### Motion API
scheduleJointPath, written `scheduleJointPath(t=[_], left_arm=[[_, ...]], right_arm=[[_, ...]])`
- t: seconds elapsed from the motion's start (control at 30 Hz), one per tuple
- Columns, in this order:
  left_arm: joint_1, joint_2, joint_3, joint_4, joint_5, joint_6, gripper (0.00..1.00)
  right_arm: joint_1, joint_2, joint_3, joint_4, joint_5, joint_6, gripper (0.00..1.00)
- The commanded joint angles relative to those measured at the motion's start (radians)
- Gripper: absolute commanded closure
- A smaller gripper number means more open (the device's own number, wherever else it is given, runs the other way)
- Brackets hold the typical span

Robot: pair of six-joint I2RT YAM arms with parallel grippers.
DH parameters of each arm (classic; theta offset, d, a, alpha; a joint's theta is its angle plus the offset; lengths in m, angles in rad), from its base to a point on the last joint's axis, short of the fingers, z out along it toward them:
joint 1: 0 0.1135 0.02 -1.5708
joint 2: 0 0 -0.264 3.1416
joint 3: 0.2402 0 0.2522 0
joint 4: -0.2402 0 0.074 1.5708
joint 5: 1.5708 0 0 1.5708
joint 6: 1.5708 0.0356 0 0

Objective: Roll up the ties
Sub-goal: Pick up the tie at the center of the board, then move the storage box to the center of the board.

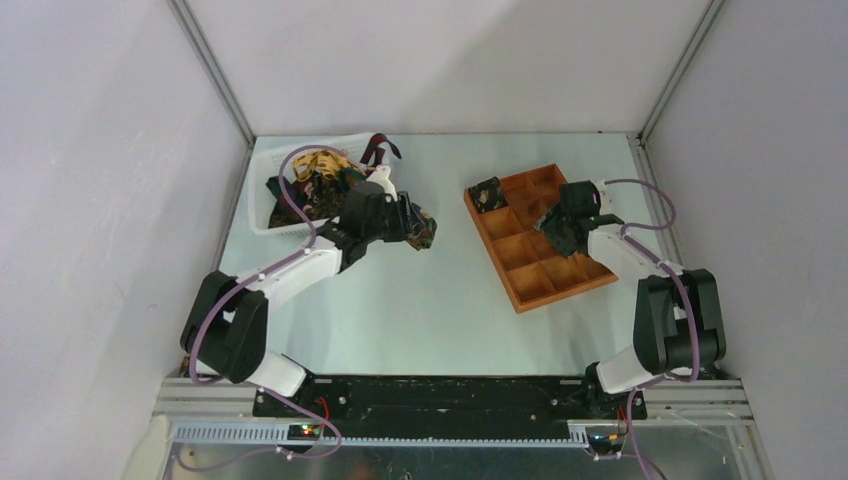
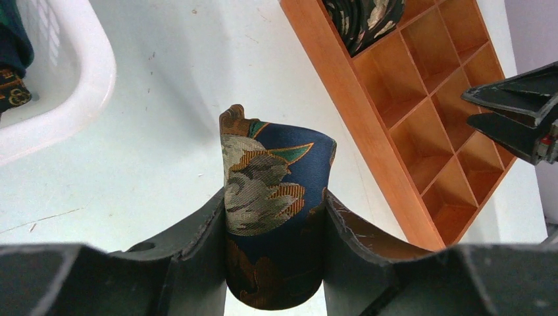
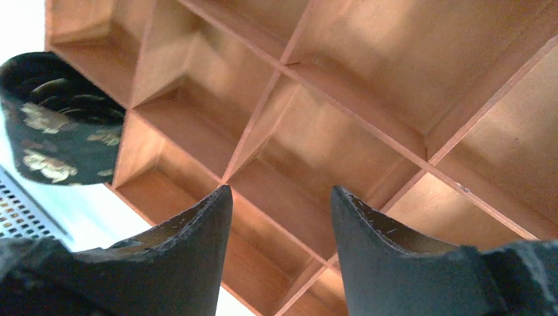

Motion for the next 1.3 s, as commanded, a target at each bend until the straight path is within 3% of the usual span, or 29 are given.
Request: scheduleJointPath(t=[0.0,0.4,0.9,1.27], left_arm=[[-0.006,-0.057,0.006,0.000,-0.021,0.028,0.51],[-0.006,-0.097,-0.005,0.000,-0.003,0.022,0.51],[-0.005,-0.128,-0.009,0.000,0.023,0.018,0.52],[-0.006,-0.154,-0.020,0.000,0.027,0.006,0.52]], right_arm=[[-0.016,0.061,0.014,0.049,0.016,0.062,0.40],[-0.020,0.199,0.036,0.169,0.013,0.096,0.41],[0.003,0.061,0.042,0.098,0.047,0.088,0.42],[0.009,0.220,0.182,0.035,0.053,0.046,0.45]])
